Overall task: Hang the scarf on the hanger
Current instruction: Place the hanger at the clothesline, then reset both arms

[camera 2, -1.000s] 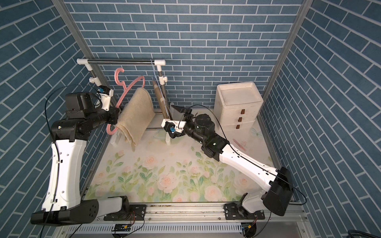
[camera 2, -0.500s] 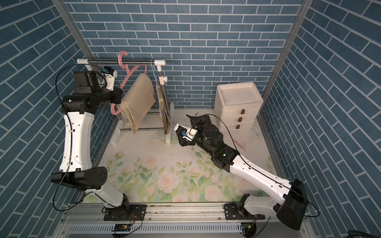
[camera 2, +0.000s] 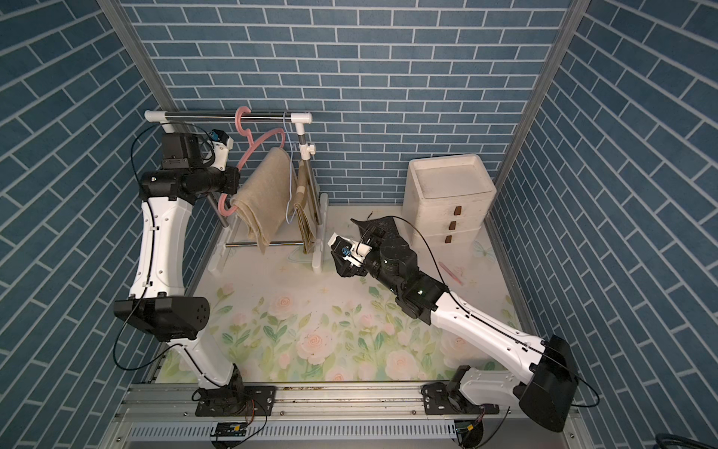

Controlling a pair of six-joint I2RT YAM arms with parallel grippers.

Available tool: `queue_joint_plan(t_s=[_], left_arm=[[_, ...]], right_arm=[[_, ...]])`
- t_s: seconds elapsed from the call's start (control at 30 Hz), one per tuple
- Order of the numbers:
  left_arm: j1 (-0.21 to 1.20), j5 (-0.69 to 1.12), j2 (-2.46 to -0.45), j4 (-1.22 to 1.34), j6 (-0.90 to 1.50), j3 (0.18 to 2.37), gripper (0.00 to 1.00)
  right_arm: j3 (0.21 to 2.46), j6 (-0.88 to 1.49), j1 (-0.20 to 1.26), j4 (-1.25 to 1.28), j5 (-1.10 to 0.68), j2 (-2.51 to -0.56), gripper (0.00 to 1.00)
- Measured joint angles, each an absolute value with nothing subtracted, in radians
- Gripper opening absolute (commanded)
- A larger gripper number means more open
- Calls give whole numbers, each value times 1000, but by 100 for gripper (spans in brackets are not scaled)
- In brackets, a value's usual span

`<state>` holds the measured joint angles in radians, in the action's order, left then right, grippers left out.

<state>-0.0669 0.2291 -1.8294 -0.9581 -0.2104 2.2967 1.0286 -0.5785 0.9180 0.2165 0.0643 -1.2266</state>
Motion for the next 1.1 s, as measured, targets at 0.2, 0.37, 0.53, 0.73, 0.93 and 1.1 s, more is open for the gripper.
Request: queue_joint_plan(t_s=[0.2,0.37,0.53,0.73,0.93,1.1], left_arm=[[-68,224,-1834,-940,-209,2285,26],[-68,209,-1760,-860,-200,2130,53],[-68,200,-1567,-769,-164,1910,74],[-68,175,-1210,-598,-96,1599,83],[-68,163,-847,-393,37,1174,84],[-68,173,-706,-294,174,867,83]], right_arm=[[1015,-572,916,202,79,-1227,100],[1014,-546,885,185,103,-1209,99],[996,-469,791,168,110,-1112,99],[949,-364,662,122,120,-970,99],[844,-222,471,47,162,-842,99],[759,-114,337,13,183,-797,99]])
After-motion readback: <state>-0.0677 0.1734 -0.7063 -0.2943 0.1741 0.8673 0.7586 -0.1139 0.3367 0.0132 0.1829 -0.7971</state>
